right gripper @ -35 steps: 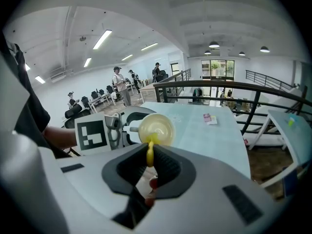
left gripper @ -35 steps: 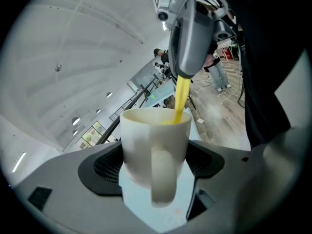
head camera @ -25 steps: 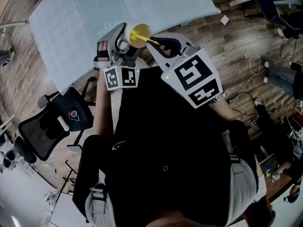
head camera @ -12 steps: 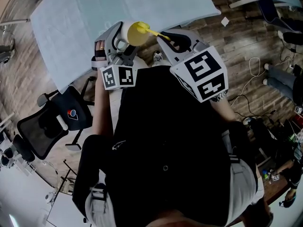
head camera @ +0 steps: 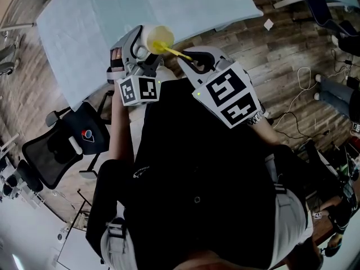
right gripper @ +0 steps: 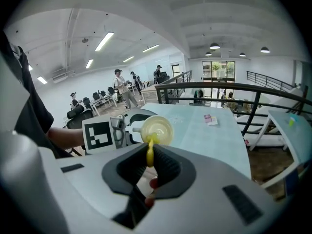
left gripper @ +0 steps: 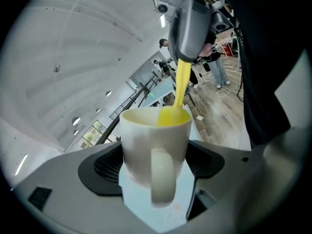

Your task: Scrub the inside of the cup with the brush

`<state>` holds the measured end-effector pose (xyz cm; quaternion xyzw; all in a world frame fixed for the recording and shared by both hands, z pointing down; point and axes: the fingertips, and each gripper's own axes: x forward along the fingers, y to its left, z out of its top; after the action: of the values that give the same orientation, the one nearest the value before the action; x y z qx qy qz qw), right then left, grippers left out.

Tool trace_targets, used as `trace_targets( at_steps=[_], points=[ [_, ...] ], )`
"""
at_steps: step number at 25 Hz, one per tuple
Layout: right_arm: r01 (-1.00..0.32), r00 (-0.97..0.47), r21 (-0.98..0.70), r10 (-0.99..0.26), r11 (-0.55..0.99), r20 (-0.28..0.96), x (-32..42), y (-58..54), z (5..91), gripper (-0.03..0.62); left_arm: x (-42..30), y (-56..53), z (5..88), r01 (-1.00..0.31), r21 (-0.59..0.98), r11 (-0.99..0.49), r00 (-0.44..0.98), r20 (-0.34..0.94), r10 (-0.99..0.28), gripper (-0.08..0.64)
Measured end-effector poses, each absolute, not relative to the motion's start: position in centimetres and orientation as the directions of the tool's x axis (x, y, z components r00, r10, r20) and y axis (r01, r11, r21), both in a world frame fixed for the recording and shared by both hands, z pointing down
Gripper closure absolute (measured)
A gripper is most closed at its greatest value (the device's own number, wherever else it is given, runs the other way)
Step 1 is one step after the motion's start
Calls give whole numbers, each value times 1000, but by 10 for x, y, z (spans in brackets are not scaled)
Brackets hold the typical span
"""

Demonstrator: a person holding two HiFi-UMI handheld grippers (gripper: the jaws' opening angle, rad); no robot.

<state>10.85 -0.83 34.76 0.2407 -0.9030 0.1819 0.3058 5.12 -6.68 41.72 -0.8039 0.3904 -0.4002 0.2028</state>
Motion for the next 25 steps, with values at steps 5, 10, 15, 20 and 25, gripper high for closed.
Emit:
trace_targets(
  at_steps=[5,10,15,20,25],
  points=[
    [-540,-713,-175,-336,823,615,94,-13,340,552,60,-63,414,-447,-641,-624,408,475,-780,164],
    [-576,-704,-150,-394,804,590,97,-32,333,552,69,-60,412,-430,-644,-633,431,469,-771,164],
    [-619,-676,-145,-430,772,599,110,-45,338,552,64,-59,407,-439,-647,-624,429,460,-778,164],
    [-617,-659,-148,-405,773,633,113,-39,353,552,61,-60,404,-448,-654,-610,414,453,-790,164],
    [-585,-661,-159,-354,795,662,109,-27,361,552,60,-62,402,-451,-659,-603,401,454,-796,164]
  ],
)
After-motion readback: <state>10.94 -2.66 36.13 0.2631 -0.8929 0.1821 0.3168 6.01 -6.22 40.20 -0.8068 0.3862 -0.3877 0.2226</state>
